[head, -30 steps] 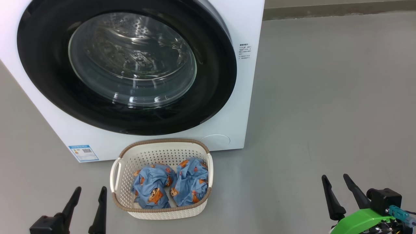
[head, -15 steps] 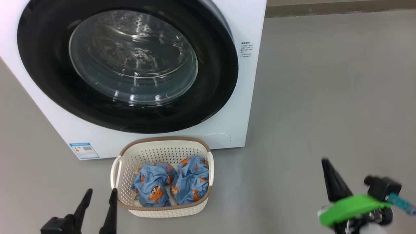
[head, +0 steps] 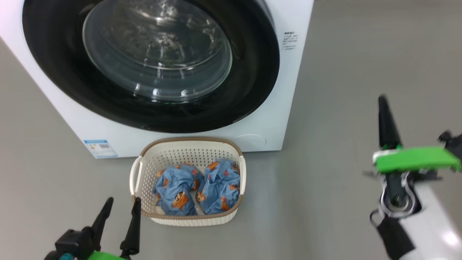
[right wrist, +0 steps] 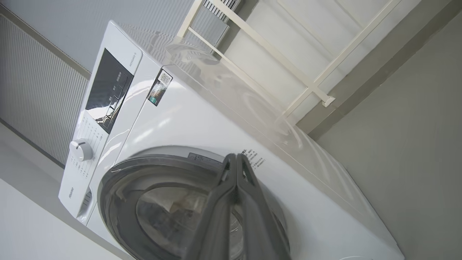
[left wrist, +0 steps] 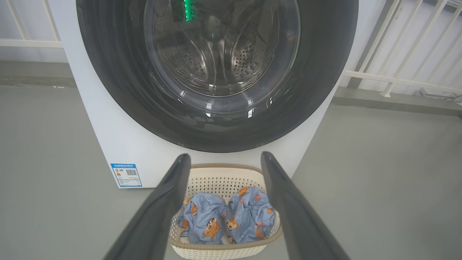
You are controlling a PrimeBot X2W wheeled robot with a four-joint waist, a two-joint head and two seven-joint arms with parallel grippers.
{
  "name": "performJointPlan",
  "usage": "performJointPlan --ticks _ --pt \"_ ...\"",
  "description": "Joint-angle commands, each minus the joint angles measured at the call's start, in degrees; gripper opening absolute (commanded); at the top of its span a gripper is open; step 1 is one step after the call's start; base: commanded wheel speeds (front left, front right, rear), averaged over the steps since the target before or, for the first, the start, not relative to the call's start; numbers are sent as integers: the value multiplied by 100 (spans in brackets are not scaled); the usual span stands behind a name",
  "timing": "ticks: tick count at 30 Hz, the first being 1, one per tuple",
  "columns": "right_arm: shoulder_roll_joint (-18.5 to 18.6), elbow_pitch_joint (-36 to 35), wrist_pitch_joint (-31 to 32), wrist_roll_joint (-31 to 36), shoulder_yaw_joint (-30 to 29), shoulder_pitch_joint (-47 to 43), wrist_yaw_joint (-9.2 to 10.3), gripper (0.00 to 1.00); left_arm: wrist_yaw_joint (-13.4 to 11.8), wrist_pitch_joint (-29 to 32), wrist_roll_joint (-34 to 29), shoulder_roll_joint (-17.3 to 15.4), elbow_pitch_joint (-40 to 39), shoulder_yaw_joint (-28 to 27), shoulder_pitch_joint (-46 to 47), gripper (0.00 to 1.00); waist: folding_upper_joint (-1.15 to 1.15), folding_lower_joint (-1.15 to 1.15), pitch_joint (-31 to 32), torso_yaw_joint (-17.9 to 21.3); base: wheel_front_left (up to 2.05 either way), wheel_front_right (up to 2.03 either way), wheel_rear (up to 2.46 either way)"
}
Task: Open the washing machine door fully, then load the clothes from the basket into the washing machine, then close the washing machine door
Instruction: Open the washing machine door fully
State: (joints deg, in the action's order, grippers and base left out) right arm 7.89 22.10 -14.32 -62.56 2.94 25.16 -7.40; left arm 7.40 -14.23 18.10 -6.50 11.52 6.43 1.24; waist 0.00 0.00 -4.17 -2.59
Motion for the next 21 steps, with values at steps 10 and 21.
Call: performJointPlan --ticks 10,21 --pt "741 317 720 -1917 591 1462 -9 0 9 -77 124 -89 -178 98 594 100 0 0 -533 -457 0 0 0" --pt "1132 811 1884 -2834 465 2576 -9 0 9 -77 239 -4 -170 433 1021 100 0 0 -1032 -905 0 0 0"
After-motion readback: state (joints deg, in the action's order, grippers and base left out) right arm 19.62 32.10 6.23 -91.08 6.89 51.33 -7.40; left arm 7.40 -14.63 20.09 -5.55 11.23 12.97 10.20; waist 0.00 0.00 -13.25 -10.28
